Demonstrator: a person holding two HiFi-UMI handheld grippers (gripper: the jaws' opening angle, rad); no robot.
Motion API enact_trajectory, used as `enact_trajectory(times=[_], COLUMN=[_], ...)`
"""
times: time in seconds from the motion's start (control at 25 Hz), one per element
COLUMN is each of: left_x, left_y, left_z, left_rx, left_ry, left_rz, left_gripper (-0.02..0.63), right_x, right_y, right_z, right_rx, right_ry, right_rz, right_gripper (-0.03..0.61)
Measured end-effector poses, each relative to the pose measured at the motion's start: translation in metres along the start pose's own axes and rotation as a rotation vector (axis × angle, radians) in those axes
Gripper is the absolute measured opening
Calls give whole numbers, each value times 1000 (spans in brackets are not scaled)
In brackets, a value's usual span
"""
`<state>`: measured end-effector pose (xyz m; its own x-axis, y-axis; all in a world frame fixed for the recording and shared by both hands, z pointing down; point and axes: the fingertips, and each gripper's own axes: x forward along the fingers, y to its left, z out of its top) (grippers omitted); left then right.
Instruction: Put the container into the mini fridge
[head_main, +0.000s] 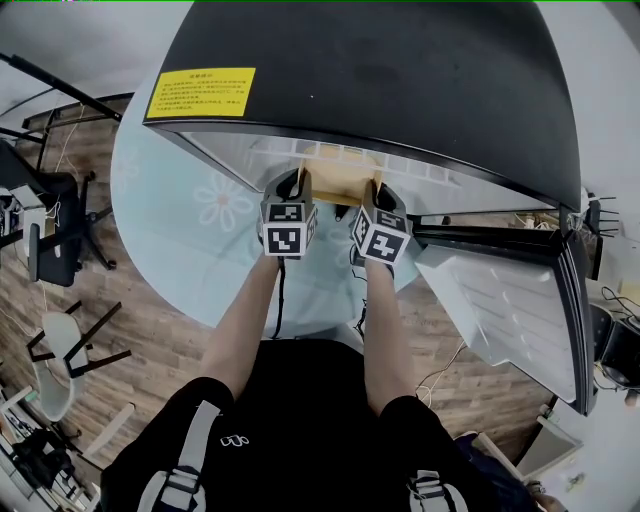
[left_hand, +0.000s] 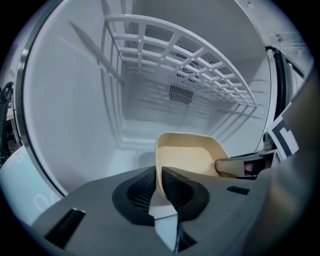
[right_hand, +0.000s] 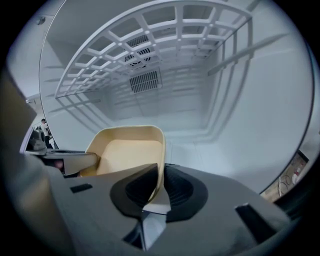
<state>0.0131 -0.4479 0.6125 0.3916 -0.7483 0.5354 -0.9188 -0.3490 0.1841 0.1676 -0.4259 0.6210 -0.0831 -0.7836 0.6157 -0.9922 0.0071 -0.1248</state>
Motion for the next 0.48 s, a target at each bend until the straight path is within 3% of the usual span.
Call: enact_trajectory(times=[0.48], left_x=[-9], left_y=[7], left_z=[15], left_rx=[-13], left_ry=[-65], left_rz=[26], left_gripper=[64], right_x=[-8], right_y=[-1], right_z=[16], right_rx=[8], right_ry=[-75], right_rz=[6], right_gripper=[81])
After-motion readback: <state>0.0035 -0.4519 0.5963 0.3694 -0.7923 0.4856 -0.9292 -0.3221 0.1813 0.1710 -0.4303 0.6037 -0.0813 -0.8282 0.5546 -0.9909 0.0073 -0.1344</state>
